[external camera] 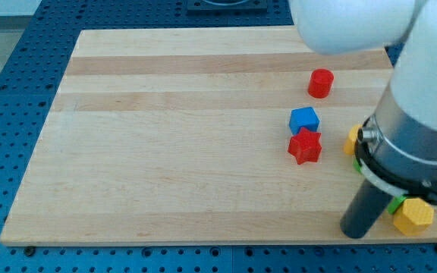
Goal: Move your hand in between the red circle and yellow heart
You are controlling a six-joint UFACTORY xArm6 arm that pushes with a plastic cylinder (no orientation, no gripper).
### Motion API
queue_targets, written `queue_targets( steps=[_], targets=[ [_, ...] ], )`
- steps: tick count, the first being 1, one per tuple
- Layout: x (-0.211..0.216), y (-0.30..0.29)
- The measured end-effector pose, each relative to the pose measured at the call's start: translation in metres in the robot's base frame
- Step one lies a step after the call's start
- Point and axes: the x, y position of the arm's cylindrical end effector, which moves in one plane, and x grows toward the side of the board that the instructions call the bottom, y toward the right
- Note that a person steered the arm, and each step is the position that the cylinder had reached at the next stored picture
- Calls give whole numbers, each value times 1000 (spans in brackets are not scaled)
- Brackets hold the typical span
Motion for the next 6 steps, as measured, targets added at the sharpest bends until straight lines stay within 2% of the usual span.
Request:
queue_targets(
  steps=[4, 5, 6],
  targets=[
    [0, 1],
    [-25, -7],
    [-76, -16]
  ],
)
